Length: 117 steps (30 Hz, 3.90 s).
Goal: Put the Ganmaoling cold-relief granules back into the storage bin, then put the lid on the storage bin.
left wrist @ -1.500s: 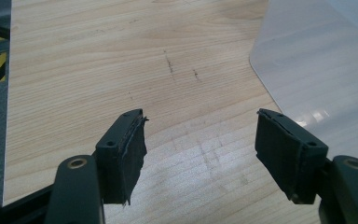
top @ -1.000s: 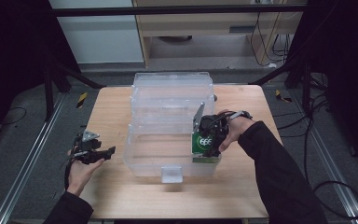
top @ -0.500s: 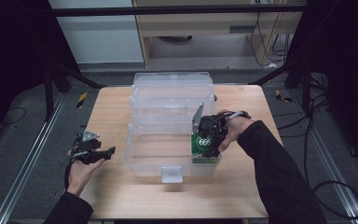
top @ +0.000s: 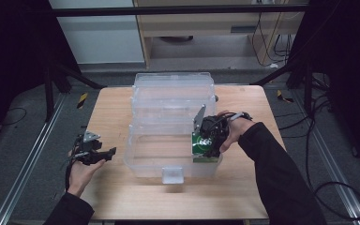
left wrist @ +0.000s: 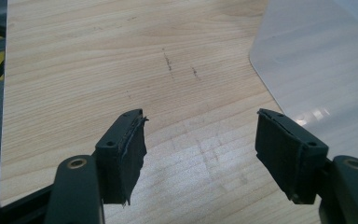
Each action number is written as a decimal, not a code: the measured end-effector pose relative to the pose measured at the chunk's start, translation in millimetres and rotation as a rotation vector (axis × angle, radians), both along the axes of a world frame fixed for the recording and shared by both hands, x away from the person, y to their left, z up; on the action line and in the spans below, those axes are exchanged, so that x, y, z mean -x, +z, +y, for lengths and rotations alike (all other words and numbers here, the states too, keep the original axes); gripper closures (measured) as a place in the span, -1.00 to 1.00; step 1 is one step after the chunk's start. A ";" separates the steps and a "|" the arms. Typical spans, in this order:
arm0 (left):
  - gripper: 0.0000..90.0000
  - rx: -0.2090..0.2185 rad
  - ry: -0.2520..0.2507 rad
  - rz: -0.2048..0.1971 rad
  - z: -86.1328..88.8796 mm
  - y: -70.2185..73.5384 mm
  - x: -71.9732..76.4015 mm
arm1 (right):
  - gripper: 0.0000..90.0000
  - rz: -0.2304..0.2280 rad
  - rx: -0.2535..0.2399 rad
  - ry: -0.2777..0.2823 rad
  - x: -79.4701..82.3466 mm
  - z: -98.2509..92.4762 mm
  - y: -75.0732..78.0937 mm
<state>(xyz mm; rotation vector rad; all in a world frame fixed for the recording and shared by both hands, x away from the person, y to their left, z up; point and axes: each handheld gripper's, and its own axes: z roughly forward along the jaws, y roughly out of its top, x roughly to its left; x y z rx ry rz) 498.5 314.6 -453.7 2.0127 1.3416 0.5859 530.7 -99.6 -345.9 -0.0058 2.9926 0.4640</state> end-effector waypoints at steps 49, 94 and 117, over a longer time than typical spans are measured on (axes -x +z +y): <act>-0.28 -0.003 -0.001 0.012 -0.3 -2.3 -0.8 | -0.65 0.058 0.000 -0.056 -2.3 -2.7 -32.7; -0.16 0.026 0.006 -0.019 0.6 3.6 1.1 | -0.41 -0.019 -0.269 -0.244 45.9 -19.4 3.7; -0.17 0.039 0.001 -0.030 -0.7 7.5 -0.5 | -0.12 0.038 -0.243 -0.230 48.8 15.8 -13.6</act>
